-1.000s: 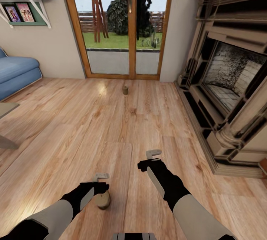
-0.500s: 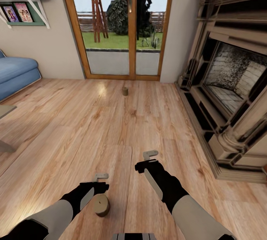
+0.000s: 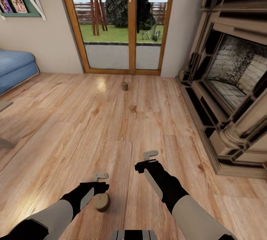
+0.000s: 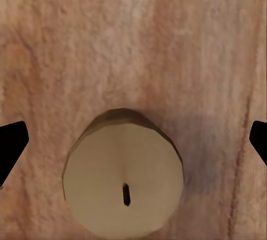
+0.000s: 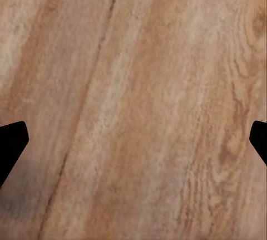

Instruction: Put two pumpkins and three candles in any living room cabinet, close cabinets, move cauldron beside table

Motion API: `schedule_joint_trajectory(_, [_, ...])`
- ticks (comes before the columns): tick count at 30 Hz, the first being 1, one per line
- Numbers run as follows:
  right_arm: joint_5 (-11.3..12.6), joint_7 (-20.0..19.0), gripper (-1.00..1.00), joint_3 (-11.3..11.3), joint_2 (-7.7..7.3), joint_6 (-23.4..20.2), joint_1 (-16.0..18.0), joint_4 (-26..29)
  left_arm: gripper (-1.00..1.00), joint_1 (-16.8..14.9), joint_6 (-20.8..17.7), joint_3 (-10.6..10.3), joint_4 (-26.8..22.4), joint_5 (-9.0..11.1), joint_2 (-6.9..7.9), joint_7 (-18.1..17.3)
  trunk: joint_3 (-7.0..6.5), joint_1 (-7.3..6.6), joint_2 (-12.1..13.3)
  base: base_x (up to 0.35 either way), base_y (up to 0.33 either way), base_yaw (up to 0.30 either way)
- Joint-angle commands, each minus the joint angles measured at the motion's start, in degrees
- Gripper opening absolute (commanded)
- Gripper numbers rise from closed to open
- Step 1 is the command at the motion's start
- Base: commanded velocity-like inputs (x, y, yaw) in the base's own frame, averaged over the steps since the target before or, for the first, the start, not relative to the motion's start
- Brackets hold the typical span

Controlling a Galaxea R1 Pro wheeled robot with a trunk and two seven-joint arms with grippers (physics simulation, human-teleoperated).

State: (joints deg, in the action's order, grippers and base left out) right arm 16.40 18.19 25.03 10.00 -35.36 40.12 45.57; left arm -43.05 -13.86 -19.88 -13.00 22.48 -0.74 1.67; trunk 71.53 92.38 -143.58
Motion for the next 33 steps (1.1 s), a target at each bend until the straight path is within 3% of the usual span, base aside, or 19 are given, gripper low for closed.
schedule_joint_trajectory(1, [0.6,0.5,1.0,0.1,0.0,-0.1,0.0,0.0,1.0,0.0,-0.2,-0.4,-0.1,0.5,0.03,0.2,0.27,0.01,0.0,0.0,0.0,0.0])
schedule_joint_trajectory(8, [0.6,0.5,1.0,0.2,0.0,-0.1,0.0,0.0,1.0,0.0,-0.2,-0.4,-0.1,0.5,0.01,0.2,1.82,0.19,-0.1,0.0,0.0,0.0])
schedule_joint_trajectory(17, [0.6,0.5,1.0,0.2,0.0,-0.1,0.0,-0.1,1.0,0.0,2.3,-0.3,-0.1,0.6,0.32,2.7,1.82,0.19,-0.1,0.0,0.0,0.0])
schedule_joint_trajectory(27, [0.6,0.5,1.0,0.2,0.0,-0.1,0.0,-0.1,1.0,0.0,2.7,-0.4,-0.1,0.6,0.09,3.0,1.82,0.19,-0.1,0.0,0.0,0.0])
schedule_joint_trajectory(33, [0.6,0.5,1.0,0.2,0.0,-0.1,0.0,-0.1,1.0,0.0,2.8,-0.4,0.0,0.6,0.04,3.0,3.15,0.35,-0.2,0.0,0.0,0.0])
